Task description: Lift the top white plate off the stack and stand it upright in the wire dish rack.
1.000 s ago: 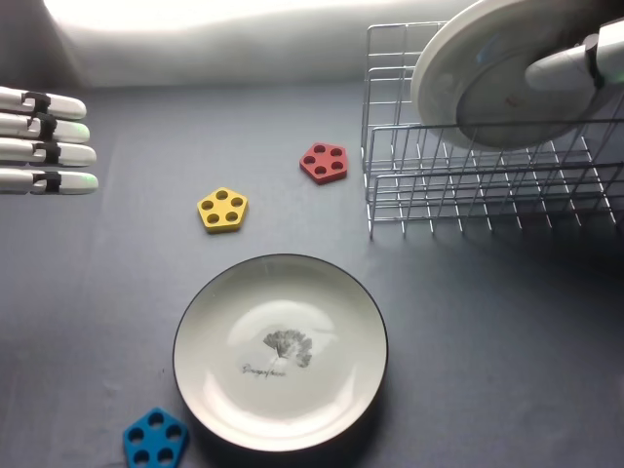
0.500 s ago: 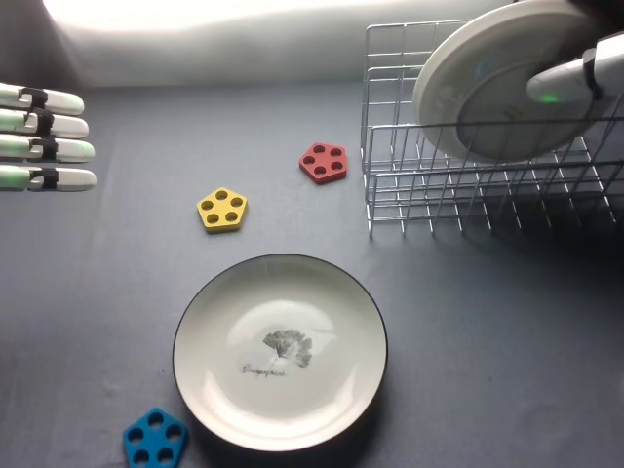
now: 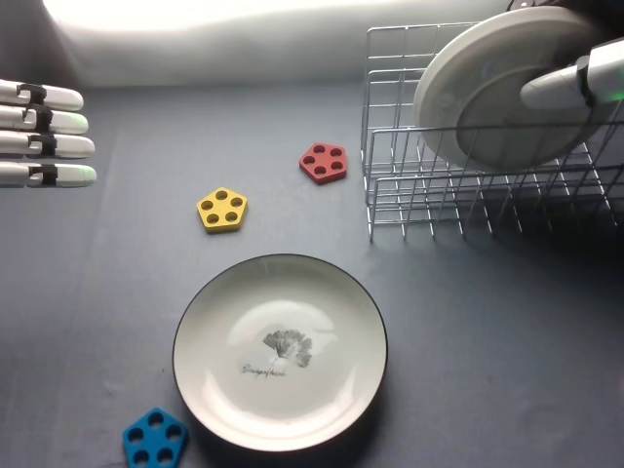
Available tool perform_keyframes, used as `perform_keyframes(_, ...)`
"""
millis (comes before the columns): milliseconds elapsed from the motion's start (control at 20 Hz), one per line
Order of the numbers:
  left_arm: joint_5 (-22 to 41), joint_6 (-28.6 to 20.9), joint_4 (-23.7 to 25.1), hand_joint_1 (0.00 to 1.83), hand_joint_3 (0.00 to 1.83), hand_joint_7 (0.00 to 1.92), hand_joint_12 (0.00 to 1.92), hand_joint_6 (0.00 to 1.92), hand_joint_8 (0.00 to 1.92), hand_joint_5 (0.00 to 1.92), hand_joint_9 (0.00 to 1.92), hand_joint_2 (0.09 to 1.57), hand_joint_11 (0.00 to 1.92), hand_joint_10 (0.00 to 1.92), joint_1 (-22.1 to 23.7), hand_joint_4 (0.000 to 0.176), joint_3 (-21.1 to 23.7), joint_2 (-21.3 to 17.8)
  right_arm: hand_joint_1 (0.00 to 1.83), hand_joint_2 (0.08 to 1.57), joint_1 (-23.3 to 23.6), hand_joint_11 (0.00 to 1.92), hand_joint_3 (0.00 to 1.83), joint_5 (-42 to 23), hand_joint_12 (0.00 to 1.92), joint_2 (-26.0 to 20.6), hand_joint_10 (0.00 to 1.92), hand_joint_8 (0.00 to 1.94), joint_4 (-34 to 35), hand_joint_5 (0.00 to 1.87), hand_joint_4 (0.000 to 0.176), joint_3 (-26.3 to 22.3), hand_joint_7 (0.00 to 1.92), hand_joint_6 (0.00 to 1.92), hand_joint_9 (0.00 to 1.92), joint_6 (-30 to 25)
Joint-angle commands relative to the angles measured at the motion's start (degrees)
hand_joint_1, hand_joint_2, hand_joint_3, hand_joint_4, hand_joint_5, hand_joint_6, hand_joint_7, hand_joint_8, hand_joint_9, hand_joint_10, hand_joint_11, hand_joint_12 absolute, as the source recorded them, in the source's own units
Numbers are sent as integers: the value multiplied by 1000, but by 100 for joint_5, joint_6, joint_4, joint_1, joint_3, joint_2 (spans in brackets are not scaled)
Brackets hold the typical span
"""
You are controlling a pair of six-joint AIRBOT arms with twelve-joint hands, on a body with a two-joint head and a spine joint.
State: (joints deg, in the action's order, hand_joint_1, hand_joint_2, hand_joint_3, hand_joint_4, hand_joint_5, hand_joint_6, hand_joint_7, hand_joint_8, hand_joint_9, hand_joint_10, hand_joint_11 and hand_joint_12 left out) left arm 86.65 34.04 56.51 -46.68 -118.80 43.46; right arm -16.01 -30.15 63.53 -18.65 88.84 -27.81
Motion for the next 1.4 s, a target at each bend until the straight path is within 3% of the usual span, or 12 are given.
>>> perform_keyframes(0,380,56,-544,11,0,97,6,6,7,67,109,1007,111,5,85,0,-38,-32,1384,1075,28,1284,1,-694,42,-84,952,741,277,871,0,45,1087,1023,1125,-134)
perform_keyframes(50,380,57,-547,24,0,107,8,7,9,75,117,1002,117,7,85,0,-39,-33,1270,1105,15,1260,0,-694,29,-78,416,789,265,868,0,45,1113,1094,1067,-134)
perform_keyframes(100,380,57,-547,13,0,88,1,1,1,53,100,1007,101,1,85,0,-42,-34,1249,1097,11,1245,1,-694,20,-74,160,752,251,895,0,45,1140,1075,1110,-134)
perform_keyframes(150,372,57,-557,10,0,84,0,0,0,48,96,1008,97,0,85,0,-44,-34,1245,1096,4,1243,0,-694,17,-71,59,737,243,904,0,45,1149,1066,1142,-134)
perform_keyframes(200,360,57,-570,6,0,92,2,6,4,61,103,1006,102,3,85,0,-45,-34,1258,1025,-1,1213,0,-694,7,-67,17,295,238,839,0,45,1002,402,1115,-134)
perform_keyframes(250,357,57,-578,10,0,102,5,8,7,67,108,1006,108,5,85,0,-47,-34,1244,985,-10,1185,0,-694,13,-65,13,104,231,875,0,44,993,130,1091,-134)
perform_keyframes(350,361,57,-585,25,0,107,4,7,7,72,110,1002,100,5,85,0,-49,-35,1222,943,-28,1173,0,-694,11,-61,2,15,227,892,0,44,989,17,1077,-134)
perform_keyframes(850,376,56,-586,1,0,75,0,0,0,49,74,997,86,0,84,0,-108,-36,1095,936,-34,1061,0,-762,0,-60,0,0,226,802,0,58,920,0,977,-129)
perform_keyframes(1150,374,56,-586,16,0,60,6,2,0,58,56,997,95,0,84,0,-109,-31,1095,907,-14,896,0,-893,0,-60,0,0,204,728,0,103,728,3,756,12)
perform_keyframes(1350,375,56,-587,12,0,66,2,0,2,52,68,998,87,4,84,0,-110,-30,1064,908,-4,855,0,-919,0,-61,0,0,195,729,0,104,708,0,723,30)
